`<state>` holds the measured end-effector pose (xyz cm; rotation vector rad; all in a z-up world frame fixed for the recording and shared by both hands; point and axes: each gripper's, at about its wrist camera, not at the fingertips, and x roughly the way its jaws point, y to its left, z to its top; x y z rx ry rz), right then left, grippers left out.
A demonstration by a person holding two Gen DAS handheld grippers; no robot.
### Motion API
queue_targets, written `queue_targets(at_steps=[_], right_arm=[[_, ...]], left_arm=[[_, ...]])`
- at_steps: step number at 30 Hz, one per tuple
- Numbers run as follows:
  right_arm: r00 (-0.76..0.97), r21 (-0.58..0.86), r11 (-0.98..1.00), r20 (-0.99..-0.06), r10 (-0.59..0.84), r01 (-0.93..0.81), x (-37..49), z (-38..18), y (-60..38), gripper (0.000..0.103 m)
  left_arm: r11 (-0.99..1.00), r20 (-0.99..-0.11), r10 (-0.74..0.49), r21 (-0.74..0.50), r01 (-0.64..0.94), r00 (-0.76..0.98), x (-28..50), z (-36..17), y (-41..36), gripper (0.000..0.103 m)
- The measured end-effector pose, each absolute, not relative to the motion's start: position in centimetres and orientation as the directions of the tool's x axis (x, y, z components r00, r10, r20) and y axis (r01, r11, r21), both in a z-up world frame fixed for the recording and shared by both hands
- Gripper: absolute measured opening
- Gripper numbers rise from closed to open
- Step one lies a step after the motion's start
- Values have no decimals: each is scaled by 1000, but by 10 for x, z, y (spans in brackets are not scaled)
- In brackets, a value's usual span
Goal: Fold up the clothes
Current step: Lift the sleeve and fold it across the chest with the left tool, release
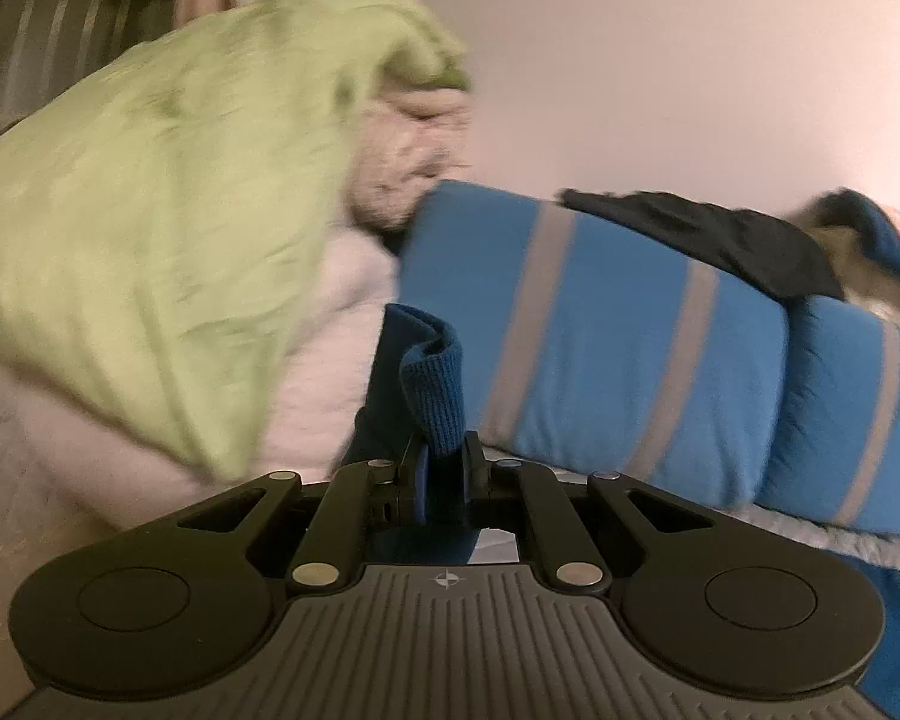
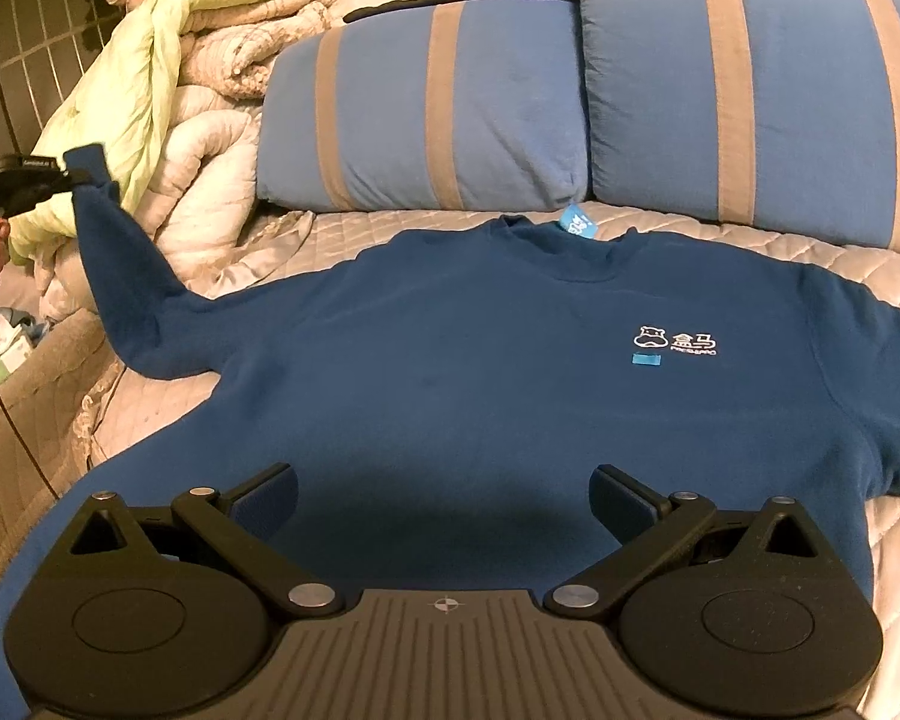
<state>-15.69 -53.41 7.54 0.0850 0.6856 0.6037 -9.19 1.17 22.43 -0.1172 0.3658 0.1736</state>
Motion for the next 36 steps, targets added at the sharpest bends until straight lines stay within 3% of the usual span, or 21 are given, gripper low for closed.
queue_targets(at_steps=[13,26,27,31,36], right_arm=[[610,278,825,-566,554,-492,-156,74,-536,103],[606,289,827,-572,553,-482,-154,73,-537,103],[606,289,828,-573,552,-480,-155,73,-537,103],[603,287,831,-582,546,-476,-154,73,-537,103],[603,285,834,-585,542,-473,-154,73,-537,103]], left_arm=[[999,-352,-23,-38,10,936,-77,228,-68,10],[929,-325,-312,94,359,893,-78,233,-213,13],[911,-328,-350,97,400,878,-80,233,-227,15],[847,-342,-472,81,526,813,-88,235,-268,48],[841,-360,-477,76,535,802,-90,231,-262,62]])
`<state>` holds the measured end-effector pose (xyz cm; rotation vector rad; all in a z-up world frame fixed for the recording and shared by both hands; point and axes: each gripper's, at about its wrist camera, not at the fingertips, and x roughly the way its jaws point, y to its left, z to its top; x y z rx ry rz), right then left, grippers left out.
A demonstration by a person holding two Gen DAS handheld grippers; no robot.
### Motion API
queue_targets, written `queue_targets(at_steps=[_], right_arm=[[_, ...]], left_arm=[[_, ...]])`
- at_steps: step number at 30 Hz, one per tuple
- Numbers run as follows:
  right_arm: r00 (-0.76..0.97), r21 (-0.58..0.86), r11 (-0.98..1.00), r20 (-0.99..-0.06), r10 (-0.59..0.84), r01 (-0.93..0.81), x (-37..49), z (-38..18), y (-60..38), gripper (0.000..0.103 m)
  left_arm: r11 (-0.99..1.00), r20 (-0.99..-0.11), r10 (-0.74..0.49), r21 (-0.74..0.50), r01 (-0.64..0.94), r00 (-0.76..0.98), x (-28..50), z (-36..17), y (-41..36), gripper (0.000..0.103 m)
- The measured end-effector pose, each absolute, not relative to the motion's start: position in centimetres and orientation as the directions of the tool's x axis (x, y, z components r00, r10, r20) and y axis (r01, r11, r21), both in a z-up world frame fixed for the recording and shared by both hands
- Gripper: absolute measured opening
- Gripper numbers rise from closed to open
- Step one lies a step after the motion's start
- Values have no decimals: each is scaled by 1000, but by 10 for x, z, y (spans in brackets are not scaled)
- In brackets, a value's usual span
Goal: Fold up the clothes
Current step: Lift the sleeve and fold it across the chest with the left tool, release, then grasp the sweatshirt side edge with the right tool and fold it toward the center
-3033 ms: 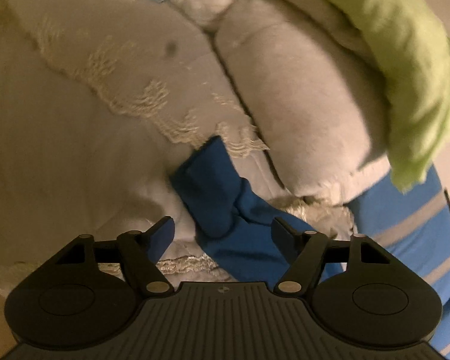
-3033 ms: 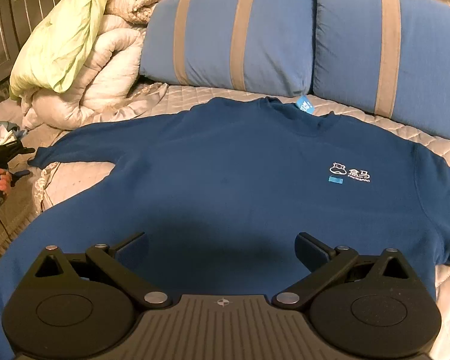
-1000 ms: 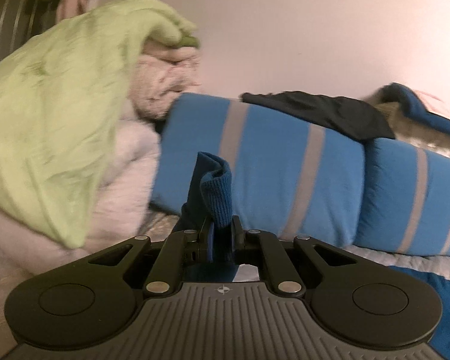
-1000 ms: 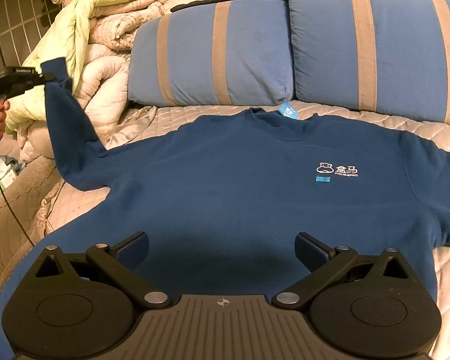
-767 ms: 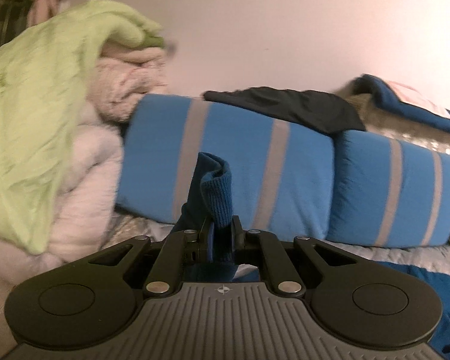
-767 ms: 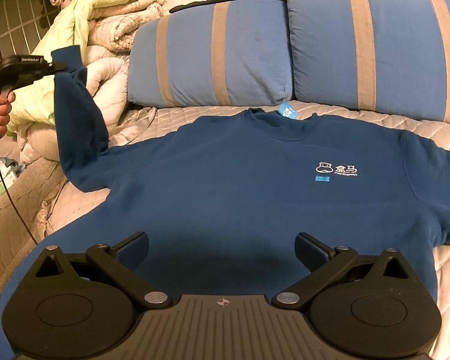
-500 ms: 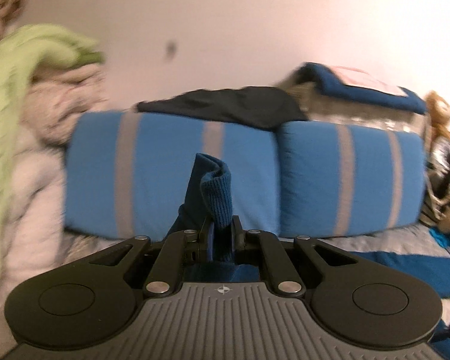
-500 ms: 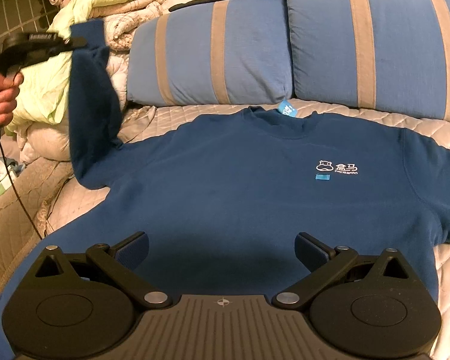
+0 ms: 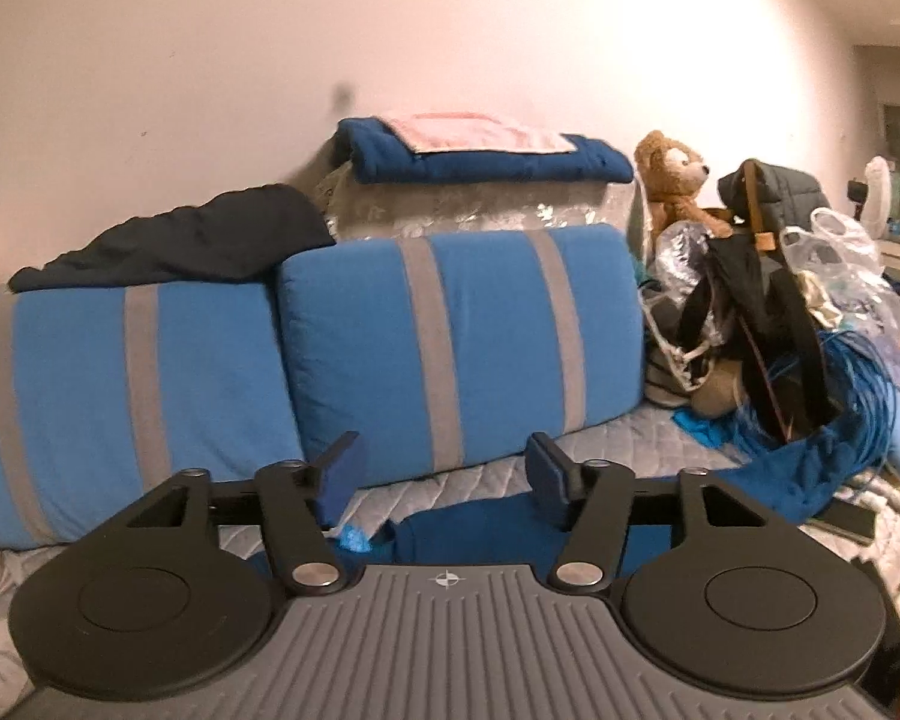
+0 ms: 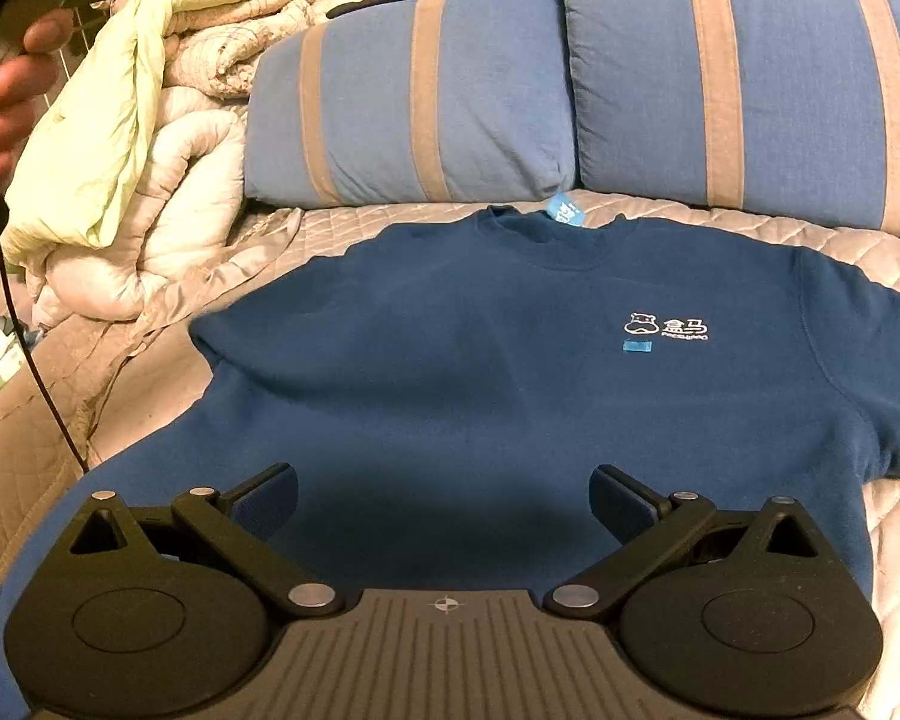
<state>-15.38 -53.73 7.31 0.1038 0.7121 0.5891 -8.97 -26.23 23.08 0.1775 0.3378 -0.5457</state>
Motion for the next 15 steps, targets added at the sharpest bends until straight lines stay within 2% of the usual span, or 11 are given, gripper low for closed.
queue_targets(at_steps=[6,12,15], right_arm=[[595,290,832,-591,545,-473,-151,73,-538,103],[587,282,830,-600,544,-481,-149,75,-536,103],[579,255,825,-609,542,-505,-149,78,-532,103]], left_arm=[[901,-452,-384,5,433,805,-82,208,-202,68],[939,-535,-321,-69,337,782,-87,185,-133,68],[952,-559,-283,-64,300,779,-91,174,-106,68]])
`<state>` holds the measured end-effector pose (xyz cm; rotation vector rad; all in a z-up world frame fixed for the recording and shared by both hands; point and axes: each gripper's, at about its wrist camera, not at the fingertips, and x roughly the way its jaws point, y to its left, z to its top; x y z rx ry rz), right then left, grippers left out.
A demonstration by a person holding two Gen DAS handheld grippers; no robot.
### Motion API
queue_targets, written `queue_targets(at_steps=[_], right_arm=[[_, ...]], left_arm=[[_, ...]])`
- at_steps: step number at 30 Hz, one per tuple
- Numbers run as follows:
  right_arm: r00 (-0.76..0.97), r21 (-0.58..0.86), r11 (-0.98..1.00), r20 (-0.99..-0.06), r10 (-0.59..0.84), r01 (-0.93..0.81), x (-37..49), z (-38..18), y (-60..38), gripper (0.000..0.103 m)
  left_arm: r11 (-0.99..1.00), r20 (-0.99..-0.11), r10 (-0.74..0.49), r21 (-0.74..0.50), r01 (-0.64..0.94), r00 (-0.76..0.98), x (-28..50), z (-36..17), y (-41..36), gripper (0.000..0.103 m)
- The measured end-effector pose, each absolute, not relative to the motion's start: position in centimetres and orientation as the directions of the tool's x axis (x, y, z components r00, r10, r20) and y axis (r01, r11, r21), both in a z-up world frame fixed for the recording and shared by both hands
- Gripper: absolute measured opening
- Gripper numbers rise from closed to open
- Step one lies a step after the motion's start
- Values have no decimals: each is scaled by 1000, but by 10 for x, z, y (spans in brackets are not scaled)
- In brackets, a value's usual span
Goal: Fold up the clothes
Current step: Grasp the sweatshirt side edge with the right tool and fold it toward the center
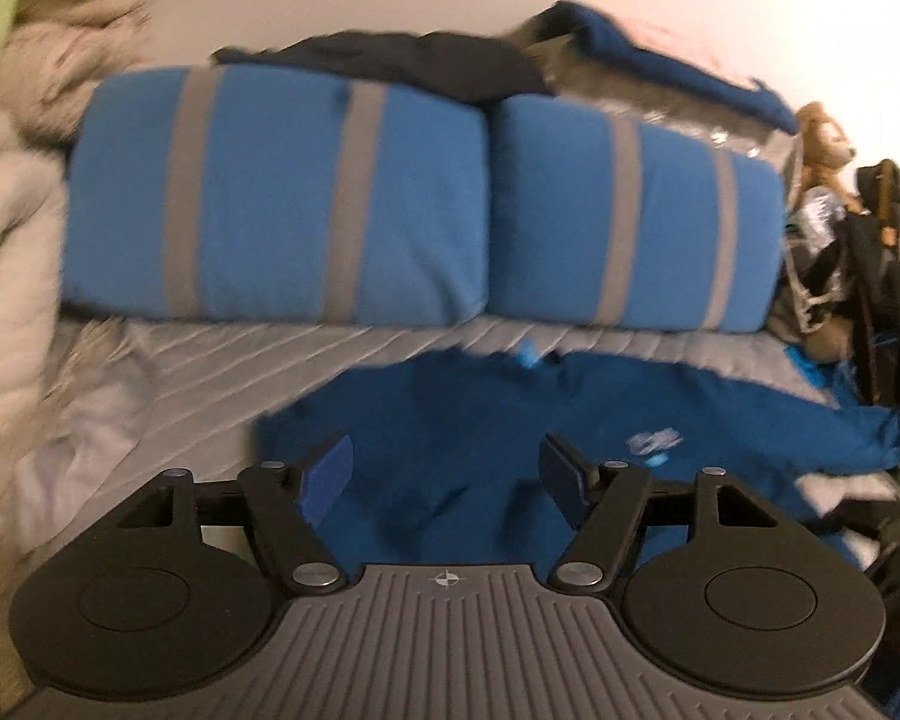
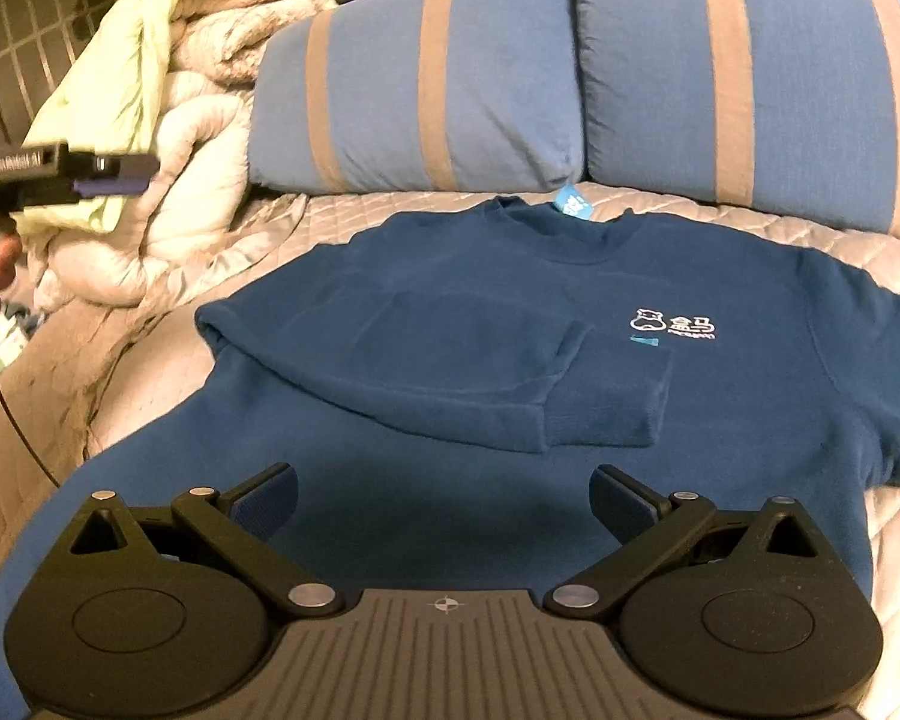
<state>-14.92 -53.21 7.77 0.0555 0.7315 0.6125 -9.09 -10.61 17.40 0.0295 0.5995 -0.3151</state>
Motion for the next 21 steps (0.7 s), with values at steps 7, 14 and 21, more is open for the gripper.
queue_targets(at_steps=[7,14,21], right_arm=[[580,93,796,-635,510,-598,-148,85,-525,101],[585,-62,751,-670,457,-657,-139,85,-530,90],[607,-246,653,-682,409,-717,-128,80,-515,80]], left_arm=[[973,-607,-211,-57,223,766,-98,145,-63,68],[981,-639,-169,-35,191,751,-99,116,-47,68],[984,-665,-160,-51,170,729,-92,93,-42,68]])
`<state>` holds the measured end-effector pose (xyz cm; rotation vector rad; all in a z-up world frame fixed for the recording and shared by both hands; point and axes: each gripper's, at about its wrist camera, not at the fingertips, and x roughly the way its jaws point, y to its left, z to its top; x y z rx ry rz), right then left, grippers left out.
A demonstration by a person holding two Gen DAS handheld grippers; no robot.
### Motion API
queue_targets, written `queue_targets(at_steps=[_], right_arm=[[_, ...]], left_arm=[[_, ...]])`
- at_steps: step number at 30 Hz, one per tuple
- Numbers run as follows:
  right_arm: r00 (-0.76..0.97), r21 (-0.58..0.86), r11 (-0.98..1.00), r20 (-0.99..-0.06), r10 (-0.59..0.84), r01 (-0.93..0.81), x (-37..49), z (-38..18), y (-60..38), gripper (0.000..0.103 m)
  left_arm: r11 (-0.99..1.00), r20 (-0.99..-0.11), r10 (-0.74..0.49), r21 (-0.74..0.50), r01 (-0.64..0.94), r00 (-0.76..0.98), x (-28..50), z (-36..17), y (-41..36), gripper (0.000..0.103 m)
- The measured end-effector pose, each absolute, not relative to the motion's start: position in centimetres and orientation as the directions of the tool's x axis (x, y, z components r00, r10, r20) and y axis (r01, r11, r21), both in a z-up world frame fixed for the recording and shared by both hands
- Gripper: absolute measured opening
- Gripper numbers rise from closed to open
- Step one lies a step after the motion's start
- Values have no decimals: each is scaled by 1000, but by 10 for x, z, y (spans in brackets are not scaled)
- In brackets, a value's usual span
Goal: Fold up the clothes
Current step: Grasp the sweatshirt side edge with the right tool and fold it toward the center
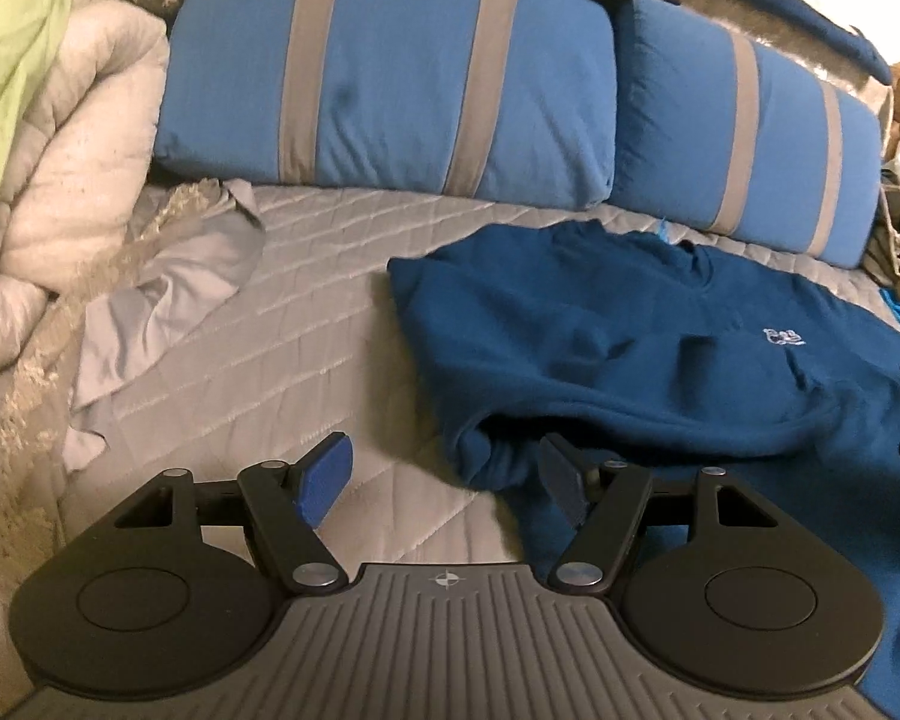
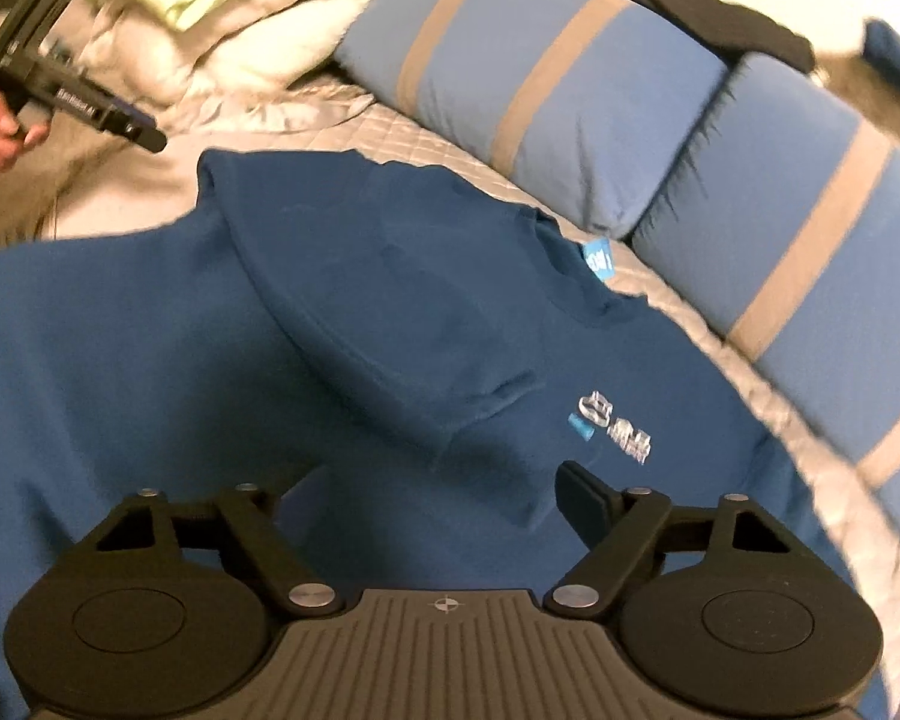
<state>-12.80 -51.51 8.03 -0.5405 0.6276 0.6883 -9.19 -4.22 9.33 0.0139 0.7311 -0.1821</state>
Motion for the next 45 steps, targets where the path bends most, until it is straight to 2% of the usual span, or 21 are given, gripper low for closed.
queue_targets(at_steps=[12,23,25,27,29,34,38,45], right_arm=[[617,-423,491,-705,348,-761,-97,49,-476,63],[571,-454,361,-737,361,-815,-86,36,-451,49],[548,-433,351,-752,366,-830,-85,34,-450,37],[523,-405,352,-765,376,-844,-87,35,-449,15],[522,-407,346,-766,376,-845,-93,36,-449,11],[539,-454,295,-752,379,-841,-111,39,-450,12],[542,-444,317,-744,391,-838,-103,39,-450,36],[527,-432,309,-756,388,-847,-91,33,-439,36]], left_arm=[[983,-682,-173,-81,162,710,-90,75,-36,68],[983,-688,-177,-90,160,704,-87,70,-32,68],[980,-684,-194,-102,171,703,-87,68,-32,68],[977,-681,-210,-114,181,702,-87,66,-32,68],[976,-682,-215,-118,185,699,-85,64,-33,68],[979,-684,-197,-103,174,703,-77,59,-39,68],[984,-689,-177,-102,148,703,-66,52,-42,68],[971,-668,-226,-209,112,709,-46,42,-36,68]])
